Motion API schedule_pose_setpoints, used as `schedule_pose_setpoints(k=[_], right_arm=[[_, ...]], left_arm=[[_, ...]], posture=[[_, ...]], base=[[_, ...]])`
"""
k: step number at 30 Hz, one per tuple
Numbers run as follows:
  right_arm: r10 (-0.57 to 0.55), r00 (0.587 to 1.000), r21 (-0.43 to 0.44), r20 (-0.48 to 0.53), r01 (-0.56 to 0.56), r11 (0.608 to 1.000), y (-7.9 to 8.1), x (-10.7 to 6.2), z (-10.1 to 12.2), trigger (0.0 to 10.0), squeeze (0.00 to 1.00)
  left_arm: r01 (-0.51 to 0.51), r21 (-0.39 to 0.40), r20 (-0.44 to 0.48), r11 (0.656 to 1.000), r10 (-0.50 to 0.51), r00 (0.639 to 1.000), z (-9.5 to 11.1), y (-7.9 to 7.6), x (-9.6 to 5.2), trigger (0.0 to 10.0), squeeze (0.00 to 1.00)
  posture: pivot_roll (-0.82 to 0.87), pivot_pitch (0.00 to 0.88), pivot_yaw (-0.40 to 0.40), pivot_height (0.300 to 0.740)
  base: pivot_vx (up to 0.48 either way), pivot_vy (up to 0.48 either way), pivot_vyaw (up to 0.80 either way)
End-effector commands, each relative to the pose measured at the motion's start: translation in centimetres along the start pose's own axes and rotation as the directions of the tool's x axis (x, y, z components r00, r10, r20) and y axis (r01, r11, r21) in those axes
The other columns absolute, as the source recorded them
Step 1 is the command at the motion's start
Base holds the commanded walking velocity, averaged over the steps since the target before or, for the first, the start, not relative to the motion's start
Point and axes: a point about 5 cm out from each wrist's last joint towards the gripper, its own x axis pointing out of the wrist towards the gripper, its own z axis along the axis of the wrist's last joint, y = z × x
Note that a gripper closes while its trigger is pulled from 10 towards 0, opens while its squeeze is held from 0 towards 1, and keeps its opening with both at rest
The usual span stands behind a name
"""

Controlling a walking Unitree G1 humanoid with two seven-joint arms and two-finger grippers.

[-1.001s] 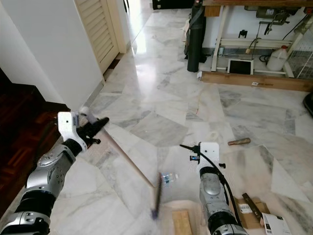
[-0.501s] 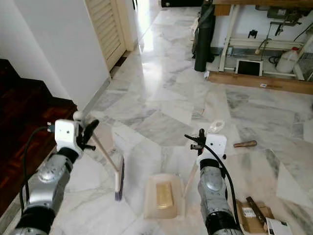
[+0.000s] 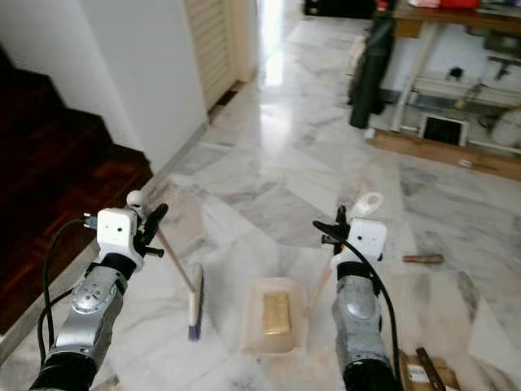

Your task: Sweep floor

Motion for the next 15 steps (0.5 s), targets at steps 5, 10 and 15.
schedule_pose_setpoints(k=[5, 10, 15], right_arm=[[-0.015, 0.999, 0.008, 0.042, 0.014, 1.000, -0.29, 0.22, 1.05, 10.0, 0.00], [-0.012, 0.999, 0.009, 0.033, 0.012, 1.000, -0.29, 0.51, 1.13, 10.0, 0.00], [-0.012, 0.999, 0.012, 0.030, 0.011, 1.000, -0.29, 0.60, 1.15, 10.0, 0.00]], left_arm=[[-0.014, 0.024, 0.030, 1.000, 0.013, 0.999, 0.38, 0.36, -0.13, 10.0, 0.00], [-0.020, 0.025, 0.033, 0.999, 0.019, 0.999, 0.39, 0.27, -0.17, 10.0, 0.00], [-0.011, 0.031, 0.027, 0.999, 0.010, 1.000, 0.13, -0.05, -0.34, 10.0, 0.00]], posture=[[0.05, 0.000, 0.061, 0.740], [0.07, 0.000, 0.054, 0.740], [0.07, 0.000, 0.047, 0.740]], base=[[0.000, 0.000, 0.77], [0.000, 0.000, 0.77], [0.000, 0.000, 0.77]])
